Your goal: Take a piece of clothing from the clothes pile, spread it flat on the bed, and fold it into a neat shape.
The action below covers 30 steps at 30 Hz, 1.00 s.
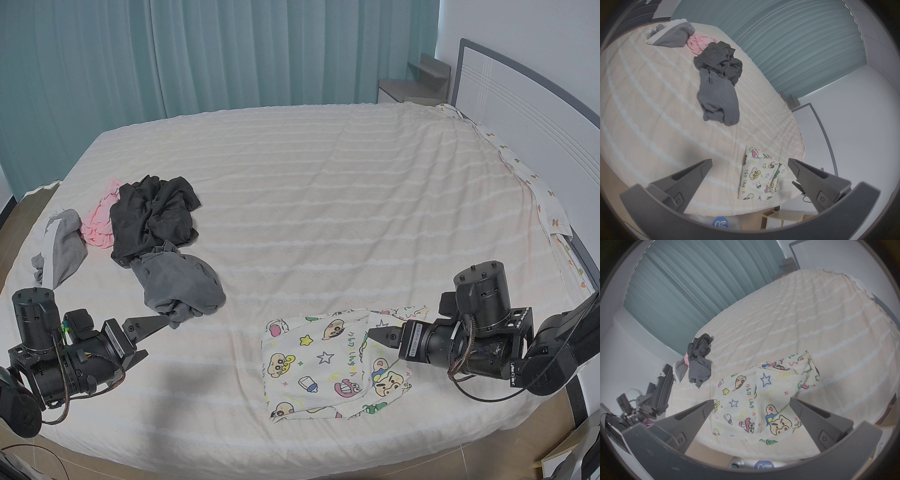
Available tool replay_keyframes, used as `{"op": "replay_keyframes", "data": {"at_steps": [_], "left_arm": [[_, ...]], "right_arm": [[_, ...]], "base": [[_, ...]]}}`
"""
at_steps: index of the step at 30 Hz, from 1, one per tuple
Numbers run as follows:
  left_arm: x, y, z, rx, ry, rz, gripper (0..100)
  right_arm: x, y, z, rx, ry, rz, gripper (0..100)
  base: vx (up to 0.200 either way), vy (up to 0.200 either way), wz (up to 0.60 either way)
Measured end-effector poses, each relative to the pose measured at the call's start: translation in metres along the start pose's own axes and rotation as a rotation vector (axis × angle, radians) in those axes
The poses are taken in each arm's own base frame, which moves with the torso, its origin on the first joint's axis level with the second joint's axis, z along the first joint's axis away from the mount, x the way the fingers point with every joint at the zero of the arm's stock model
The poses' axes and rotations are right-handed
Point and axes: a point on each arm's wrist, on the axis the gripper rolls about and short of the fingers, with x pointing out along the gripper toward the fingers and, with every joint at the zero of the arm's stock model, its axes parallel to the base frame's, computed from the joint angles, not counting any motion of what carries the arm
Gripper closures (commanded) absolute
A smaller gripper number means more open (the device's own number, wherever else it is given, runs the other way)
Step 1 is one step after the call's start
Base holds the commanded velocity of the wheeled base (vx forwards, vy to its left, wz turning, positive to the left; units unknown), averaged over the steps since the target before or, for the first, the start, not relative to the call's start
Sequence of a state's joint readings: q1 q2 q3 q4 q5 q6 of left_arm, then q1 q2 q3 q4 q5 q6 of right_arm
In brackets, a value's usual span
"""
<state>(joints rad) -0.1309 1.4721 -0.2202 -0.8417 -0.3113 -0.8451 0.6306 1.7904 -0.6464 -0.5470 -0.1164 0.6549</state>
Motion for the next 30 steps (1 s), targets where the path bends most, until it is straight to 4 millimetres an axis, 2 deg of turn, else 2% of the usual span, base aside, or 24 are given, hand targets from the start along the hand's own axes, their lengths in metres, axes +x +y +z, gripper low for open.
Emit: {"op": "replay_keyframes", "data": {"at_steps": [10,16,25,30], "left_arm": [[-0.002,0.001,-0.001,0.005,0.0,0.003,0],[-0.002,0.001,-0.001,0.008,-0.002,0.005,0],[-0.002,0.001,-0.001,0.007,-0.003,0.008,0],[-0.001,0.002,-0.001,0.004,-0.004,0.011,0]], "right_arm": [[0.012,0.002,-0.006,-0.222,-0.003,-0.281,0],[0.028,0.0,0.005,-0.327,-0.005,-0.414,0],[0.059,-0.009,0.016,-0.404,0.019,-0.536,0],[0.072,-0.013,0.014,-0.432,0.042,-0.56,0]], "base": [[0.0,0.0,0.0],[0.0,0.0,0.0],[0.0,0.0,0.0],[0.0,0.0,0.0]]}}
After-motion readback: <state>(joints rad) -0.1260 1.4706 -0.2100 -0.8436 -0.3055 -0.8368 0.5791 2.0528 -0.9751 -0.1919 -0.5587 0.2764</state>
